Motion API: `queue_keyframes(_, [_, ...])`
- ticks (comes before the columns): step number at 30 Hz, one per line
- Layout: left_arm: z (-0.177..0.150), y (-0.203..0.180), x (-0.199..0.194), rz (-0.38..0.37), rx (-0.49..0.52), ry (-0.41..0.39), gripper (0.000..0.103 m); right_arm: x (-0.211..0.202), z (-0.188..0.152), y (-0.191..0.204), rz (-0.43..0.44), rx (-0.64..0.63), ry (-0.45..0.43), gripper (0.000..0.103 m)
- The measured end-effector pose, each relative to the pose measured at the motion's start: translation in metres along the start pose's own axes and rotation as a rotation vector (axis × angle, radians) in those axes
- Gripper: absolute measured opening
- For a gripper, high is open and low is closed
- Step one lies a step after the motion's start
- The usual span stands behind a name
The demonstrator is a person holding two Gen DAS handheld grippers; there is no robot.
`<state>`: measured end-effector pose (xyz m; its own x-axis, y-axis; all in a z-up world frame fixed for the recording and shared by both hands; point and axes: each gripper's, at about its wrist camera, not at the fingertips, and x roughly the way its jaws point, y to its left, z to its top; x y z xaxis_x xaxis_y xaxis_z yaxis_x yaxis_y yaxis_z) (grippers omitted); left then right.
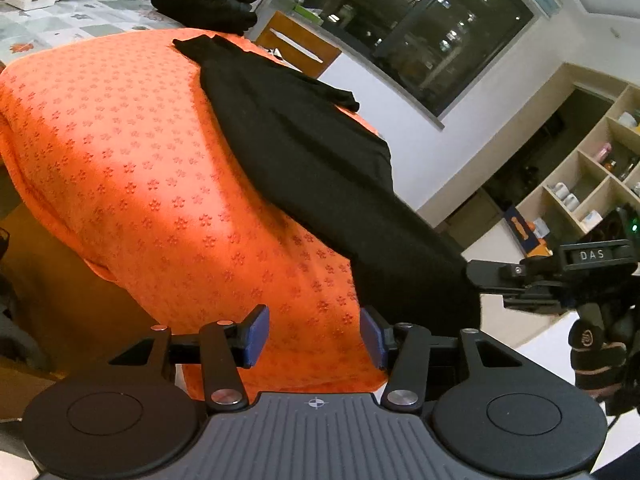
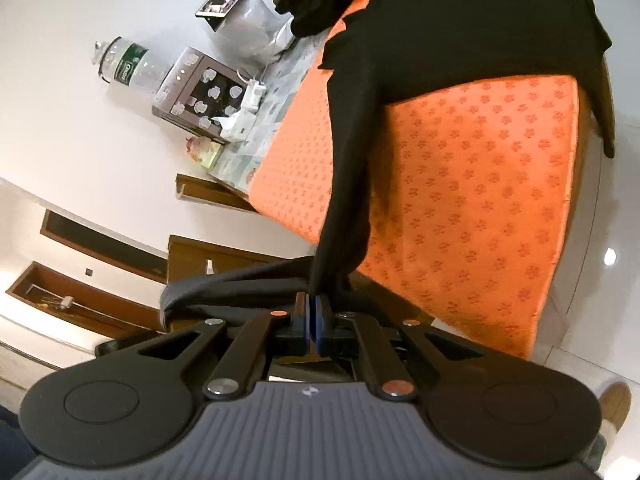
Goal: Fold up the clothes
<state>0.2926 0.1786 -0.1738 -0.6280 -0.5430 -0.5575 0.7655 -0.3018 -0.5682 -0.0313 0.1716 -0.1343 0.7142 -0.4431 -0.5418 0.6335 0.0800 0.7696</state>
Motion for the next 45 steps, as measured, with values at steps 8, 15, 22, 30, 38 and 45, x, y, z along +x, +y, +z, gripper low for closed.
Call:
queue_keyframes(8, [-0.001,0.001,-0.001,0.041,-0.014,-0.026,0.054,0.002,-0.001,-0.023,-0.178,-0.040,0.048,0.003])
queue_keyframes(15, [-0.007,-0.012,0.027,0.009,0.012,0.015,0.055,0.013,-0.011,-0.057,-0.346,-0.051,0.034,0.004])
queue_keyframes(22, [-0.030,-0.033,0.075,-0.067,0.027,0.096,0.053,0.018,-0.012,-0.058,-0.428,-0.131,0.031,0.004])
queue_keyframes(30, [-0.058,-0.033,0.095,-0.032,-0.083,0.097,0.052,0.006,-0.009,-0.075,-0.387,-0.102,0.028,0.004])
queue_keyframes(38, [-0.080,-0.026,0.112,-0.033,-0.304,0.015,0.046,-0.006,0.005,-0.080,-0.305,-0.172,0.123,0.007])
queue_keyframes(45, [-0.101,-0.056,0.084,0.032,-0.411,-0.129,0.005,-0.016,0.023,-0.091,-0.244,-0.267,0.209,0.007])
